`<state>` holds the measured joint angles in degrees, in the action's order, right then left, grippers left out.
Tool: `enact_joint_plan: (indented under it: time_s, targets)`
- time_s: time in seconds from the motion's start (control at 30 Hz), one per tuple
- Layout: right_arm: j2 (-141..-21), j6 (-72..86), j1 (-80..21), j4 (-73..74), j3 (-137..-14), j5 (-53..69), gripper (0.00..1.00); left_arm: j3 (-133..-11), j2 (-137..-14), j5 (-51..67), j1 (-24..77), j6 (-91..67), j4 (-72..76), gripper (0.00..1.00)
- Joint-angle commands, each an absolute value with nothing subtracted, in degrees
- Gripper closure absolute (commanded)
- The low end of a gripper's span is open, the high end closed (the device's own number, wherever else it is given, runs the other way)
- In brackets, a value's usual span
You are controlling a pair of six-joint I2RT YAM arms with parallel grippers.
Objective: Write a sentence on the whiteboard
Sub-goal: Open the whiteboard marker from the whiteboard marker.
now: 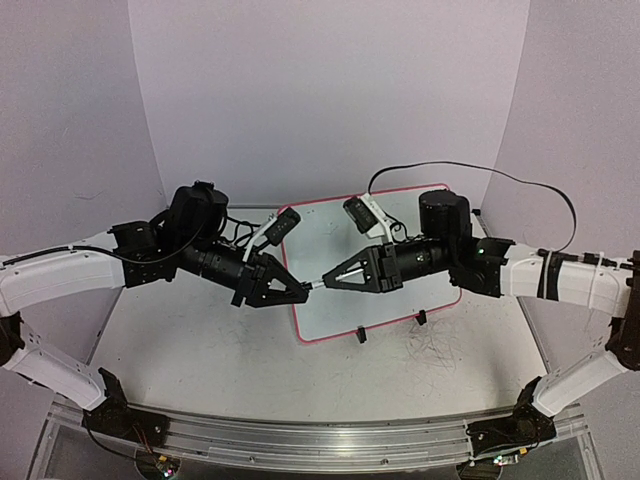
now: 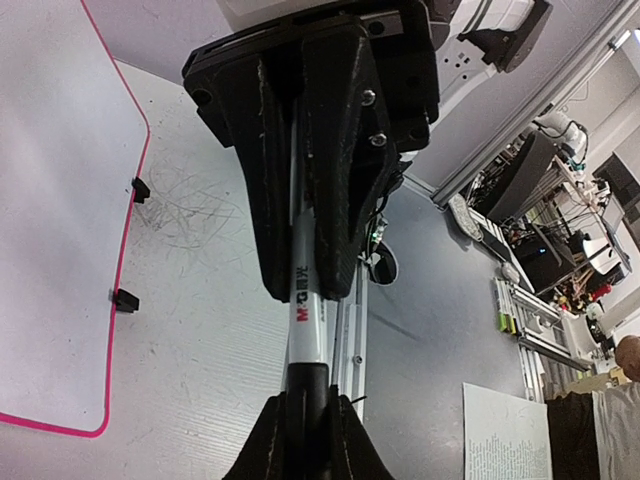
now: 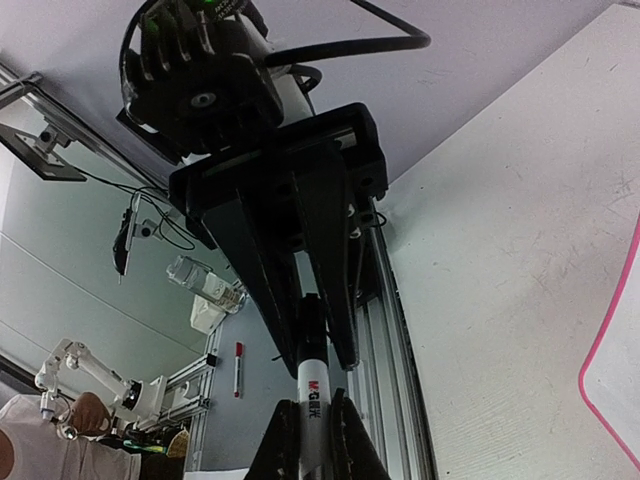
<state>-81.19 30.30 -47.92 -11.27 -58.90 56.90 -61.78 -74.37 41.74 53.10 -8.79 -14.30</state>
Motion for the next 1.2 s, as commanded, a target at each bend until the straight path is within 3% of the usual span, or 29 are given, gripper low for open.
enact_joint_plan:
  time_s: [0.0, 0.07, 0.57, 0.73, 0.97, 1.17]
  targets:
    - [-78.71, 29.21, -48.11, -13.97, -57.87, 56.04, 1.0, -63.07, -73.01, 40.39, 53.09, -7.94, -13.62, 0.94]
    - [-78.2, 28.62, -48.12, -13.97, -57.43, 55.41, 1.0, -62.44, -72.52, 40.19, 53.09, -7.08, -13.62, 1.0]
    - [-64.3, 24.81, -41.73, -10.71, -48.39, 50.8, 1.0, -53.97, -63.43, 32.67, 52.91, -0.86, -14.65, 1.0]
    - [-58.38, 20.48, -40.88, 0.75, -49.33, 34.04, 1.0, -51.9, -61.38, 18.86, 52.91, -4.81, -14.96, 1.0]
    - [-53.1, 21.05, -40.9, 9.9, -49.82, 3.7, 1.0, -46.98, -63.22, -13.73, 52.83, -17.66, -14.77, 1.0]
    - [-50.24, 20.3, -40.9, 10.25, -51.04, -3.04, 1.0, -40.12, -65.54, -27.67, 52.84, -31.34, -9.04, 1.0]
